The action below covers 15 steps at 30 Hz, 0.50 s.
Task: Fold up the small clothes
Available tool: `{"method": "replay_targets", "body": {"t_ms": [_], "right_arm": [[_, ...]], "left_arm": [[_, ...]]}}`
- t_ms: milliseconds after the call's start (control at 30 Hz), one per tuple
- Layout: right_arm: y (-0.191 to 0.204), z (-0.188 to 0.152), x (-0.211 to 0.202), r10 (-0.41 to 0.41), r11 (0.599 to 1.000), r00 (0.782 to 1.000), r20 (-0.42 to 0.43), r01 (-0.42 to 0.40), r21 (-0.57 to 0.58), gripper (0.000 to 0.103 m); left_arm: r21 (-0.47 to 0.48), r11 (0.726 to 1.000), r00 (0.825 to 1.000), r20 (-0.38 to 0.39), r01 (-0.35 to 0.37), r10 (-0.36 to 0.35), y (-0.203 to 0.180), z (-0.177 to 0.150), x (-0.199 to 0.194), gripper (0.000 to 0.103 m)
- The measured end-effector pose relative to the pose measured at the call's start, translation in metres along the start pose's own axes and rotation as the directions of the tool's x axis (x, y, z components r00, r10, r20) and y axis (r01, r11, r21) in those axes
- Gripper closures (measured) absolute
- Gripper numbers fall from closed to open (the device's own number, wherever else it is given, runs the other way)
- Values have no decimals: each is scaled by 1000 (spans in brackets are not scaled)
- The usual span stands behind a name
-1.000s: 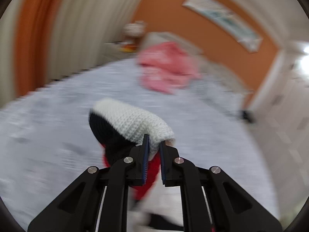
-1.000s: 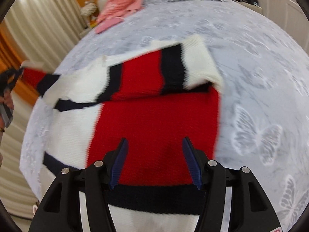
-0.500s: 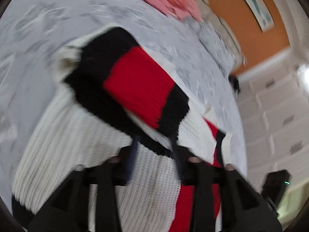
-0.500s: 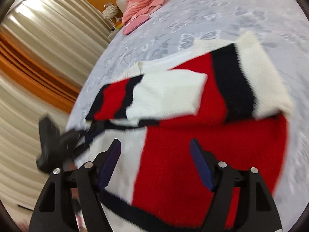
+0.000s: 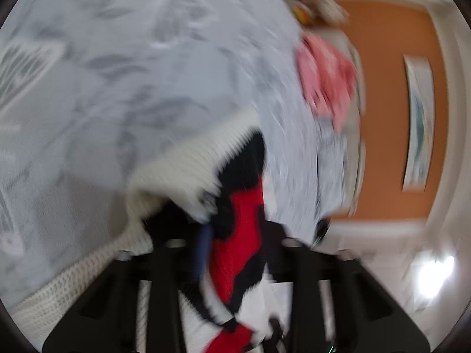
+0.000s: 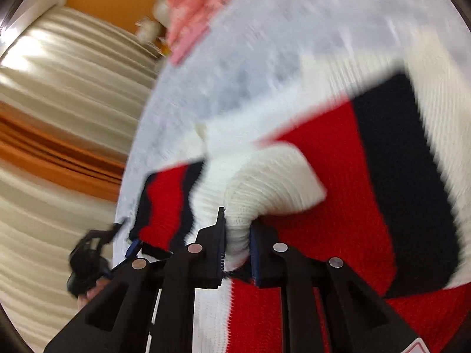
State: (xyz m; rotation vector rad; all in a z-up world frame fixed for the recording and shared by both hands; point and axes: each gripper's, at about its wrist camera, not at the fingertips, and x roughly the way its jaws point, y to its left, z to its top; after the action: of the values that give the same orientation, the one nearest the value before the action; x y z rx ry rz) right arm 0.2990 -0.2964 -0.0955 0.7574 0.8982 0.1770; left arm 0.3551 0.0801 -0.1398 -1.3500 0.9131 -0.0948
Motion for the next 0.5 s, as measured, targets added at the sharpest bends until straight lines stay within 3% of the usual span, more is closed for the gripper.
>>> {"method": "replay_targets", "body": {"t_ms": [100, 167, 200, 267, 333, 400, 500], "right_arm": [[15, 19, -38, 8, 999, 995, 99, -4, -42, 92], [16, 27, -63, -22, 997, 987, 159, 33, -64, 93], [8, 28, -71, -79, 992, 982, 174, 94, -80, 93], [-28, 23, -62, -202, 976, 971, 127, 210, -49, 93], [-66, 14, -45, -291, 957, 955, 58, 291, 3, 93], [-80, 5, -50, -290, 957, 955, 55, 289, 30, 93], [-87, 0, -49, -319, 948, 945, 67, 320, 5, 93]], "left_arm": [[33, 997, 997, 37, -63, 62, -6, 6, -1, 94], [82, 994, 997, 40, -70, 67, -15, -1, -5, 96], [92, 993, 997, 39, -73, 69, -16, -4, -4, 96], [108, 989, 995, 17, -99, 98, -14, -15, 5, 96], [55, 987, 988, -16, -153, 154, 4, -27, 20, 97], [18, 989, 989, -4, -145, 145, 11, -40, 21, 97], [123, 975, 983, 4, -182, 183, 3, -46, 27, 96]]}}
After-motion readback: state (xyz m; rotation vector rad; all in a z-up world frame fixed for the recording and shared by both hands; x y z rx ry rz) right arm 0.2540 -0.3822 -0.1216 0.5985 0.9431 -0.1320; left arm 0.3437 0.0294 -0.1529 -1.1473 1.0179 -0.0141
